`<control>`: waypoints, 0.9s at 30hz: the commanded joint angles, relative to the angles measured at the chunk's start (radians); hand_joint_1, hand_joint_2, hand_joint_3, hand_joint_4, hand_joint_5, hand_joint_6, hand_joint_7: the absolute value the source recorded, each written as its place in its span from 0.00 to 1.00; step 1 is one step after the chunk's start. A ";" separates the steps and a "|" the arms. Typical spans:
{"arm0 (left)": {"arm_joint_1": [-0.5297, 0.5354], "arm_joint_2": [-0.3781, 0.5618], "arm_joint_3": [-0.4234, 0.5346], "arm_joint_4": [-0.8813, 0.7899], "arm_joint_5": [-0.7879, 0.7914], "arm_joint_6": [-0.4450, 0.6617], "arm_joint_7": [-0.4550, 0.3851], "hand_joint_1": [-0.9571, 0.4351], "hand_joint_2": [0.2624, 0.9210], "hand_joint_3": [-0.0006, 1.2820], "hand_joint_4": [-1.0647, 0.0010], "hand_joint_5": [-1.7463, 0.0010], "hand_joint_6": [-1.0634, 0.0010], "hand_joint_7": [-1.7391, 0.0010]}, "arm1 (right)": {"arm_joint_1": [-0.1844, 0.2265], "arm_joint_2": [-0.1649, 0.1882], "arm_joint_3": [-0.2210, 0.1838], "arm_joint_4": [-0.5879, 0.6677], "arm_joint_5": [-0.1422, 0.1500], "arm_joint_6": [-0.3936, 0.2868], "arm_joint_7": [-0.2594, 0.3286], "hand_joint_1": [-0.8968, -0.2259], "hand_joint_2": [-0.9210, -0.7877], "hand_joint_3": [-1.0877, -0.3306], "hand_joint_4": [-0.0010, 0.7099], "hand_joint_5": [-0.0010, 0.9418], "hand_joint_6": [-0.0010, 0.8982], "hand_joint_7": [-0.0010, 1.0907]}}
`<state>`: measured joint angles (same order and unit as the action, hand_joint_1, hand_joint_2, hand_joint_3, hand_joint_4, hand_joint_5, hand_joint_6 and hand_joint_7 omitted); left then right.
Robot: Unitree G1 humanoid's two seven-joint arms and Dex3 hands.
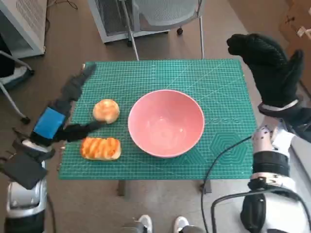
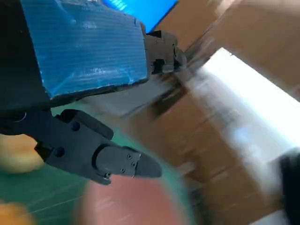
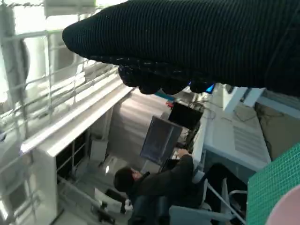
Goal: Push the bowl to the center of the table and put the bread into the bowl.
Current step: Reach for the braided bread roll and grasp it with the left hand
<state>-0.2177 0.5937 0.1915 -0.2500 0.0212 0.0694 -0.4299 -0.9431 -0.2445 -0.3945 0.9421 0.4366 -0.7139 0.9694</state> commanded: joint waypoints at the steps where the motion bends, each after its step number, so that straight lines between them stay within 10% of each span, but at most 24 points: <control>1: 0.009 0.243 -0.151 -0.326 0.192 0.556 -0.178 0.59 0.63 0.02 1.00 1.00 0.88 0.95 | 0.060 -0.015 0.018 -0.030 -0.002 0.000 0.011 0.37 0.00 0.53 0.40 0.01 0.46 0.02; 27: -0.050 0.249 -0.379 -0.303 0.389 0.768 -0.214 0.60 0.65 0.01 0.96 1.00 0.80 0.99 | 0.050 -0.006 0.045 -0.006 0.008 0.045 -0.024 0.37 0.00 0.54 0.40 0.01 0.45 0.01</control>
<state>-0.2487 0.8256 -0.1617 -0.5797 0.3900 0.8202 -0.6327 -0.9107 -0.2554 -0.3526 0.9209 0.4363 -0.6912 0.9335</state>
